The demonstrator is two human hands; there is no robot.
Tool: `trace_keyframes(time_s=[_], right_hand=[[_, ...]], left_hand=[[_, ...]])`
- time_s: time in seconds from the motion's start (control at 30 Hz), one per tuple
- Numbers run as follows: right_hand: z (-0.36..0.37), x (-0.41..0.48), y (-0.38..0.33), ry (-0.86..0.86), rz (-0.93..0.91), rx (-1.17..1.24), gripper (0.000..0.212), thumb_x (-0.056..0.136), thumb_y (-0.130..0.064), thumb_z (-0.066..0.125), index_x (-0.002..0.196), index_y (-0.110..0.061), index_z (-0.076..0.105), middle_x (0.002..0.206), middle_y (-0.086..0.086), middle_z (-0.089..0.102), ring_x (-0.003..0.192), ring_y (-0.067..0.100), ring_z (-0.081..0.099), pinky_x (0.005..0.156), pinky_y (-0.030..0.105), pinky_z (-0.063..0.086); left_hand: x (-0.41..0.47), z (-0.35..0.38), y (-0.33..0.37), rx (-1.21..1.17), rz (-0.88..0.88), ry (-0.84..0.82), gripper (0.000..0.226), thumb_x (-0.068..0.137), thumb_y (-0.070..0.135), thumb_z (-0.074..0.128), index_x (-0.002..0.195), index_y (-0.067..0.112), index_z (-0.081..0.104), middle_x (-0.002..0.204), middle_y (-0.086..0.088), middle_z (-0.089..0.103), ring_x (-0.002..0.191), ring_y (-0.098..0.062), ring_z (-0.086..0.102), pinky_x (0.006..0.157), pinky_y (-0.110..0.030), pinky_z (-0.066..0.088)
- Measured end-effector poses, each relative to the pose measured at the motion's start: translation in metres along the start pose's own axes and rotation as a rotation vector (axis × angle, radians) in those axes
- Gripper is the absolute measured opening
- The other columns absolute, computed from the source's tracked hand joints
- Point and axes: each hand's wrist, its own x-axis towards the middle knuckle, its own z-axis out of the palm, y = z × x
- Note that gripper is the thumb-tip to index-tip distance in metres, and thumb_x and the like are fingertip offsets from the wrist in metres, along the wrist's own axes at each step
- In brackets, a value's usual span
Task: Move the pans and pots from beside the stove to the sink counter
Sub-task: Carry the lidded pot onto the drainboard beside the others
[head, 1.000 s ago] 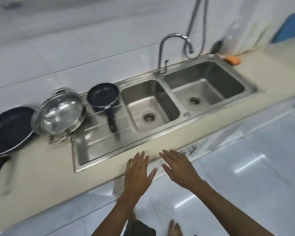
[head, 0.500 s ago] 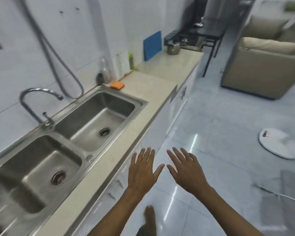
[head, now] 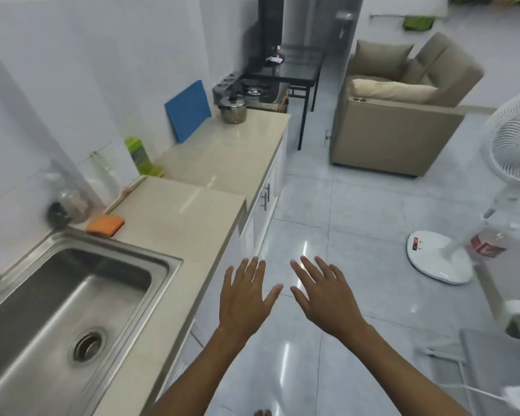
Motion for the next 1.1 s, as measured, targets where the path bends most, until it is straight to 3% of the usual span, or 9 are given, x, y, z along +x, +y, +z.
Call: trace_keyframes(time_s=[0.37, 0.5, 0.73, 0.9, 1.1], right_hand=[[0.022, 0.193, 0.151, 0.000, 0.079, 0.017, 0.060, 0.102, -0.053, 0.033, 0.150, -0.021, 0.047, 0.151, 0.008, 0.054, 0.139, 0.036, 0.049, 0.109, 0.053, 0.043], [0.029, 0.286, 0.219, -0.044, 0.072, 0.056, 0.061, 0.102, -0.054, 0.031, 0.152, -0.021, 0.045, 0.153, 0.008, 0.051, 0.141, 0.035, 0.046, 0.111, 0.053, 0.040], [0.027, 0.466, 0.311, -0.087, -0.023, 0.066, 0.058, 0.101, -0.052, 0.036, 0.147, -0.020, 0.052, 0.147, 0.008, 0.057, 0.135, 0.035, 0.053, 0.107, 0.053, 0.045], [0.033, 0.605, 0.332, -0.065, -0.147, 0.049, 0.058, 0.100, -0.051, 0.036, 0.144, -0.018, 0.056, 0.143, 0.008, 0.061, 0.132, 0.036, 0.056, 0.104, 0.052, 0.047], [0.052, 0.776, 0.325, -0.036, -0.233, 0.037, 0.056, 0.102, -0.049, 0.039, 0.146, -0.018, 0.053, 0.145, 0.008, 0.059, 0.134, 0.034, 0.054, 0.105, 0.050, 0.046]], left_hand=[[0.251, 0.065, 0.024, -0.008, 0.061, 0.028, 0.075, 0.095, 0.068, 0.037, 0.145, 0.015, 0.055, 0.151, -0.006, 0.055, 0.144, -0.025, 0.046, 0.120, -0.054, 0.033], [0.351, 0.087, 0.032, 0.001, 0.007, -0.069, 0.074, 0.097, 0.067, 0.038, 0.148, 0.015, 0.051, 0.155, -0.006, 0.050, 0.147, -0.025, 0.041, 0.121, -0.052, 0.031], [0.518, 0.110, 0.033, 0.009, -0.122, -0.043, 0.076, 0.097, 0.069, 0.033, 0.146, 0.015, 0.054, 0.153, -0.006, 0.053, 0.143, -0.024, 0.047, 0.117, -0.049, 0.038], [0.622, 0.115, -0.004, 0.022, -0.230, 0.042, 0.069, 0.096, 0.064, 0.041, 0.136, 0.013, 0.064, 0.145, -0.007, 0.062, 0.135, -0.025, 0.057, 0.111, -0.049, 0.045], [0.757, 0.128, -0.081, 0.043, -0.327, 0.096, 0.068, 0.097, 0.063, 0.042, 0.138, 0.013, 0.063, 0.146, -0.007, 0.060, 0.137, -0.024, 0.055, 0.113, -0.048, 0.041]])
